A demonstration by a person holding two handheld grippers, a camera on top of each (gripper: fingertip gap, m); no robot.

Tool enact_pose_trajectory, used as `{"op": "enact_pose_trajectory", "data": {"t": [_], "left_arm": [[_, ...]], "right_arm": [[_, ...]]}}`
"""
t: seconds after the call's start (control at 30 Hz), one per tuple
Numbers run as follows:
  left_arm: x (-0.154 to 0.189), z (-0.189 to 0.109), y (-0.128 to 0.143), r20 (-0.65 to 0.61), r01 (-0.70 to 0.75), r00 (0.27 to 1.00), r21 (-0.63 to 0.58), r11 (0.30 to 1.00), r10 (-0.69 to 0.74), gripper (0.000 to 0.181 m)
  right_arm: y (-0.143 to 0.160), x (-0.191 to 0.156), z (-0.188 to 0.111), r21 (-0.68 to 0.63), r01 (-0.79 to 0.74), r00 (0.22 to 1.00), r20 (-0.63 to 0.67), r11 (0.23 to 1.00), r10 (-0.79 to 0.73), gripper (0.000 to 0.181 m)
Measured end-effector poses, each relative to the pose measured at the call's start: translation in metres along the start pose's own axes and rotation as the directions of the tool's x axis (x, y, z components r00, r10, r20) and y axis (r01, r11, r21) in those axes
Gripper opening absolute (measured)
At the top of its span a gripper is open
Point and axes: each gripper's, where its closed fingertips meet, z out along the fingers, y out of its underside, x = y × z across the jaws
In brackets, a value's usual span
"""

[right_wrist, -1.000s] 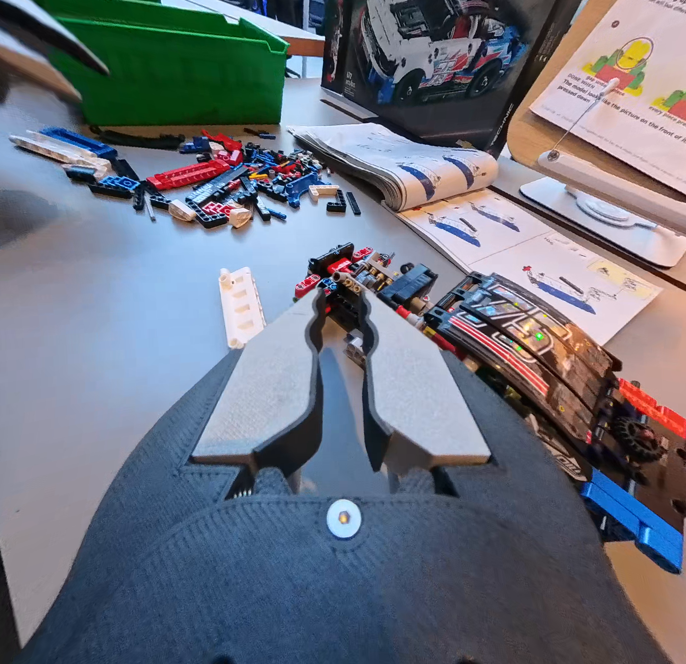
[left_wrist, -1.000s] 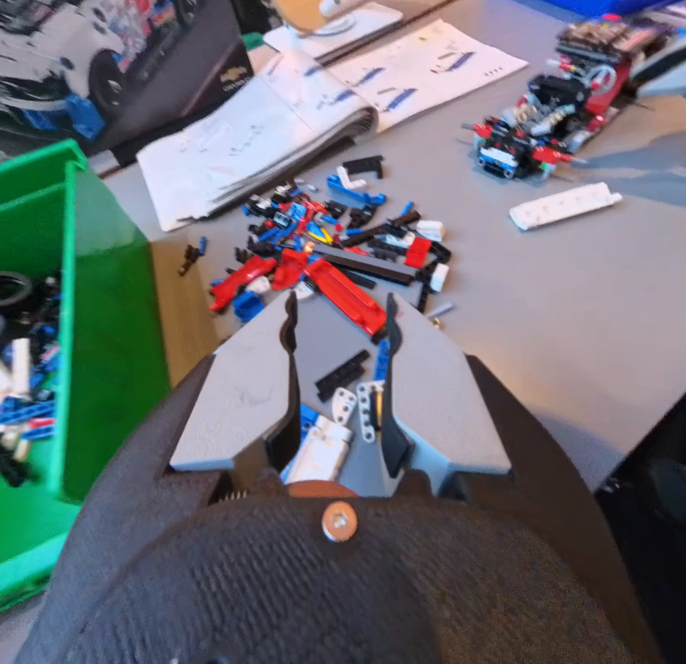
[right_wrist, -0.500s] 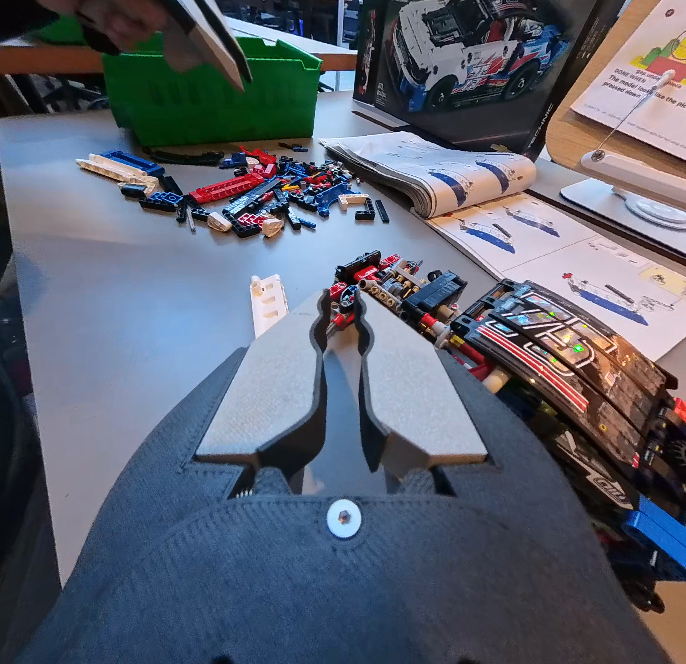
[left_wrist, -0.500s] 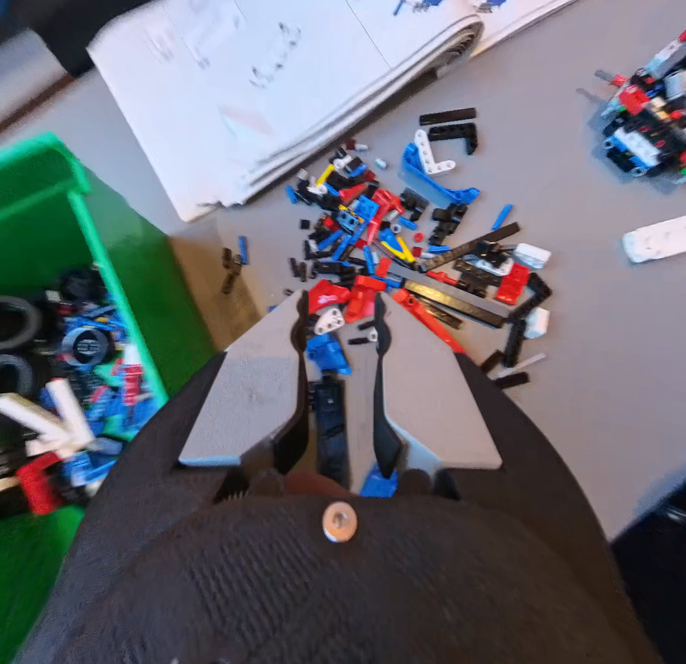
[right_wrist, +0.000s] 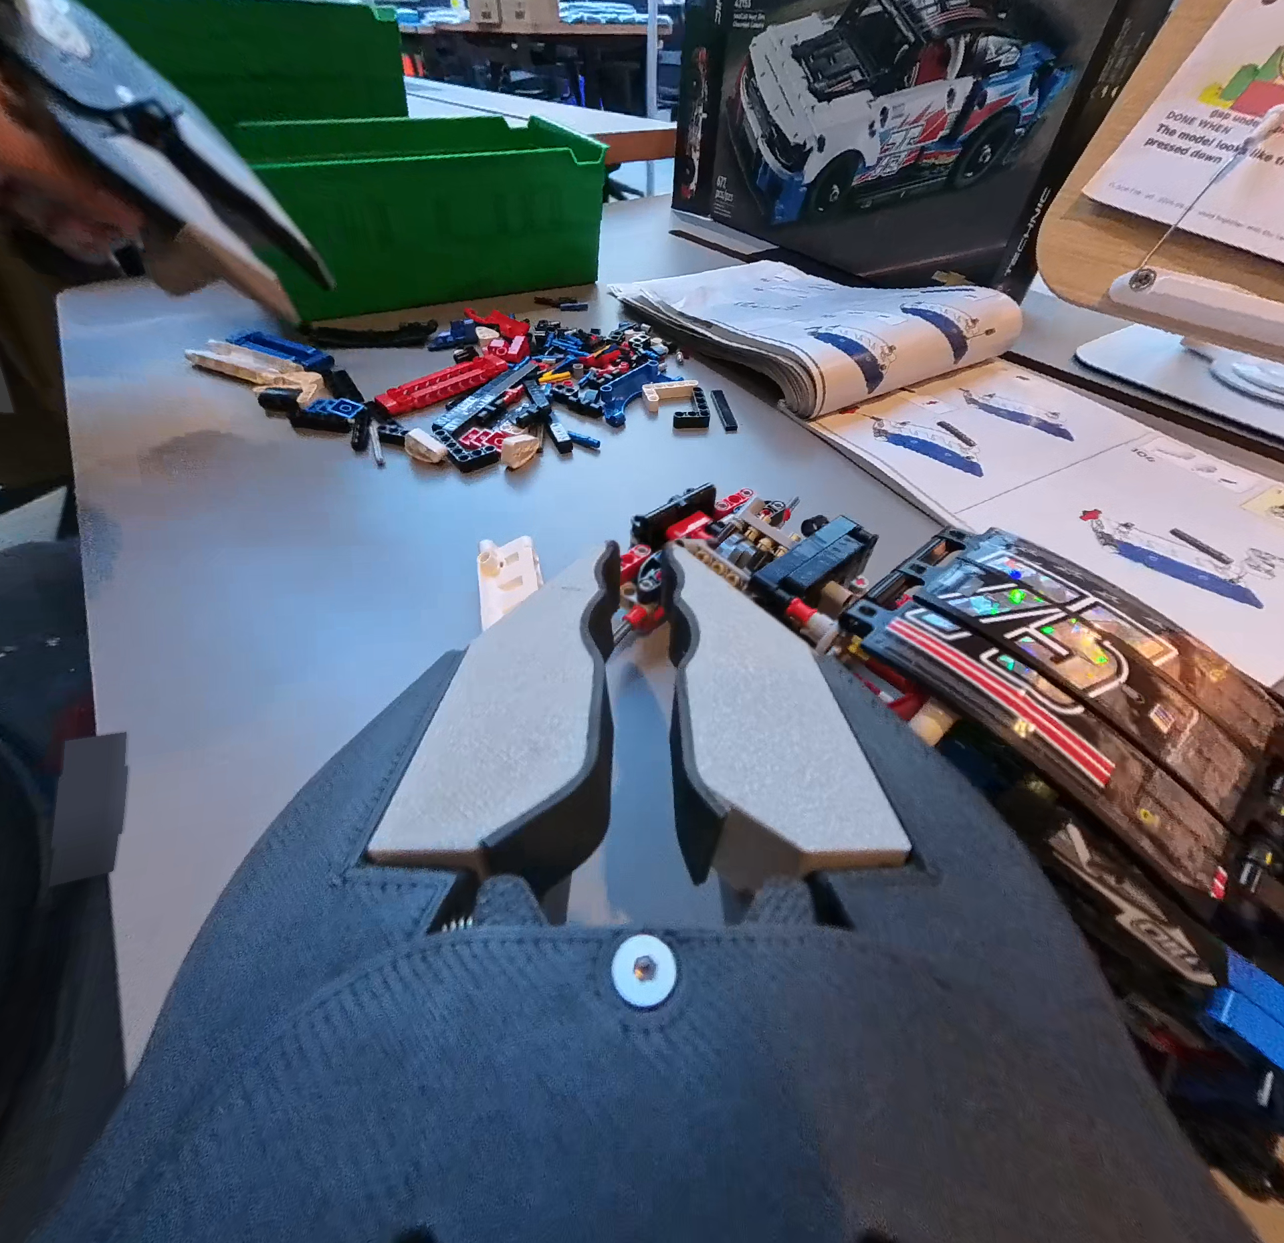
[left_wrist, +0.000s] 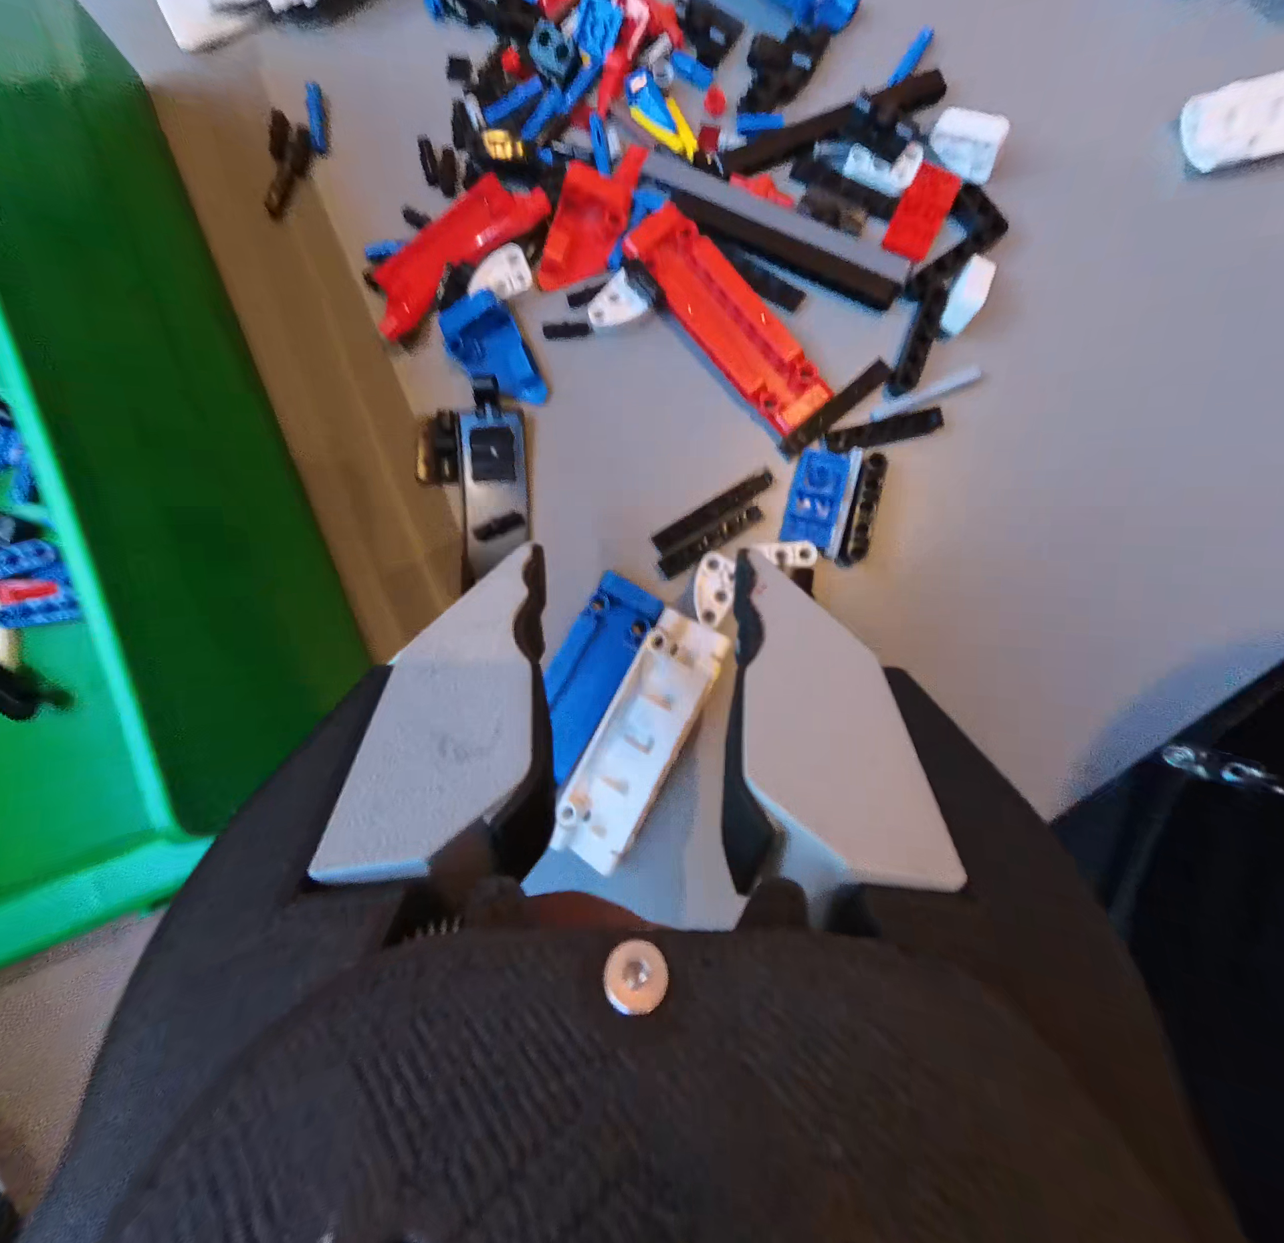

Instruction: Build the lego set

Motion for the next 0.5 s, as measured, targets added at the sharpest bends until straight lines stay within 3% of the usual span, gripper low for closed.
{"op": "enact_pose_trajectory", "data": {"t": [0.23, 0.37, 0.5], "left_arm": [[0.005, -0.005, 0.037, 0.024, -0.015, 1.0, 0.026, 1.0, 0.014, 0.055], [0.018, -0.006, 0.024, -0.048, -0.047, 0.998, 0.069, 0.996, 0.05, 0.054], [0.026, -0.001, -0.007, -0.09, -0.09, 0.991, 0.115, 0.989, 0.101, 0.051]], "right_arm": [[-0.003, 0.002, -0.002, 0.017, 0.071, 0.996, -0.061, 0.997, -0.07, 0.009], [0.001, 0.005, 0.001, -0.026, 0.129, 0.985, -0.114, 0.991, -0.132, 0.009], [0.004, 0.005, 0.002, -0.063, 0.18, 0.969, -0.159, 0.982, -0.188, 0.009]]}}
